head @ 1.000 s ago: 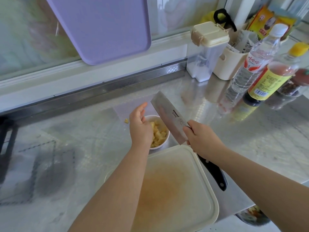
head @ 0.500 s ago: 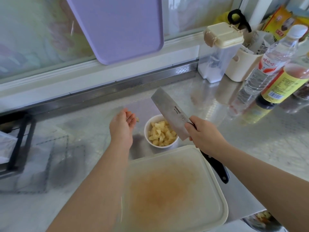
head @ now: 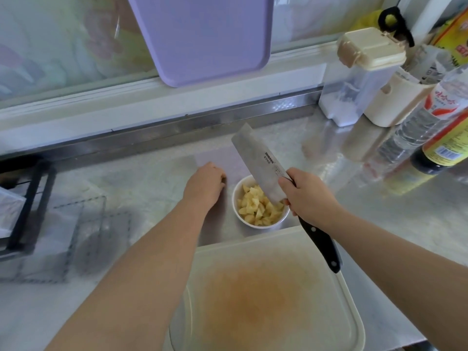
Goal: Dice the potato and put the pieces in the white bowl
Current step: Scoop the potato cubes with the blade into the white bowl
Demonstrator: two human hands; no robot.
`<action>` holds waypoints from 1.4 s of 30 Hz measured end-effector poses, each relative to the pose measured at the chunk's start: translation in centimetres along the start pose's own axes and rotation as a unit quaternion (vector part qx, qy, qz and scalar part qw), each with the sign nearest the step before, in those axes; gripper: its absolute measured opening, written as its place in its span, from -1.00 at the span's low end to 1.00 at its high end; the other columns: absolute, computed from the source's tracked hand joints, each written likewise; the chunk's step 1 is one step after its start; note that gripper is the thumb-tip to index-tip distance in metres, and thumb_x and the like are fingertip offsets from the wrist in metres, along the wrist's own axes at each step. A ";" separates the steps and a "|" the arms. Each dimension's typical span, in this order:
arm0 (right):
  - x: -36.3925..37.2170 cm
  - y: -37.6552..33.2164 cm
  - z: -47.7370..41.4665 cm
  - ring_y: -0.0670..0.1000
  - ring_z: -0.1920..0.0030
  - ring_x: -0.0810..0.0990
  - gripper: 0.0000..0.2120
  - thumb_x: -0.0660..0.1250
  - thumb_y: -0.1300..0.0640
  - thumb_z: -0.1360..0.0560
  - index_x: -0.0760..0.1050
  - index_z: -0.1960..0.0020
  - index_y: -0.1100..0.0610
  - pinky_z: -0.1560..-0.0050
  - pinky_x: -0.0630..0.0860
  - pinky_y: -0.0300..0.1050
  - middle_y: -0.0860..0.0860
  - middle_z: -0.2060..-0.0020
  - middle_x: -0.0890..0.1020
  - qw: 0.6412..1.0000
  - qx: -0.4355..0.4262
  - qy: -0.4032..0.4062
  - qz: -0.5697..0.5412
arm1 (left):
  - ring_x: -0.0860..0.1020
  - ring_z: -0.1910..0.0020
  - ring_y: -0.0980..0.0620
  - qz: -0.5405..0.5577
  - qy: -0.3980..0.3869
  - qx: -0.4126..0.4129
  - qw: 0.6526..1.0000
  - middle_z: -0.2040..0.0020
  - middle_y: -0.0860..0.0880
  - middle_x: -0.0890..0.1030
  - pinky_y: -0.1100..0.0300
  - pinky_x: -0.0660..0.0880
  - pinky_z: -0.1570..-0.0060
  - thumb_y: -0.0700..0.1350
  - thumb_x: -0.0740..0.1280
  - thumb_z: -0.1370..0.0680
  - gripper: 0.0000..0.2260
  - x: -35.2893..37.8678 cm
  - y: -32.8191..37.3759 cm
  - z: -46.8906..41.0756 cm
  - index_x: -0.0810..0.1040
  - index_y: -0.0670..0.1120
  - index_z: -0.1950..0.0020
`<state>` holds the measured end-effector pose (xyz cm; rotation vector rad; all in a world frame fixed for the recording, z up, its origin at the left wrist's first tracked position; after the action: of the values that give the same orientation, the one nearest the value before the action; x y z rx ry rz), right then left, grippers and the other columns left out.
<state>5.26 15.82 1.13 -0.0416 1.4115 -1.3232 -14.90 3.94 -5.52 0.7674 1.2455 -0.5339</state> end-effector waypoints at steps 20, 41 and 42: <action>-2.7 1.4 2.6 0.24 0.21 0.67 -0.75 0.14 0.07 -0.66 0.39 0.15 0.15 0.30 0.57 0.07 0.07 0.35 0.58 0.999 0.009 0.021 -0.026 | 0.55 0.16 0.18 0.303 0.048 0.005 0.952 0.08 0.12 0.56 0.38 0.42 0.16 -0.23 0.41 -0.47 -0.81 -3.4 5.3 7.3 0.57 0.05 0.03; 1.6 4.9 10.5 0.12 0.26 0.50 -0.85 0.15 0.02 -0.66 0.36 -0.23 -0.09 0.27 0.55 0.08 -0.04 0.00 0.45 0.873 -0.339 -0.057 0.346 | 0.60 -0.09 -0.04 0.333 0.045 -0.260 0.905 -0.04 -0.02 0.65 0.05 0.50 -0.16 -0.09 0.27 -0.58 -0.81 0.0 -2.4 19.5 0.62 -0.05 -0.13; 2.3 5.1 10.6 0.11 0.26 0.49 -0.75 0.23 0.09 -0.63 0.36 -0.28 -0.09 0.26 0.53 0.02 -0.02 -0.01 0.45 0.858 -0.341 -0.053 0.380 | 0.57 -0.14 -0.03 0.330 0.020 -0.267 0.905 -0.10 -0.02 0.63 0.06 0.47 -0.20 -0.11 0.26 -0.59 -0.78 0.6 -2.1 20.1 0.61 -0.08 -0.18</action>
<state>15.07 9.21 -1.00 -0.0229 1.5099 -0.1365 -3.58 -12.76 -3.95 0.6707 1.0122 0.3708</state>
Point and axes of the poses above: each hand's wrist, its own z-axis away from the middle knuckle, its own x-axis out of the palm, y = z × x, the point moved 5 cm from there along -z, towards the middle knuckle
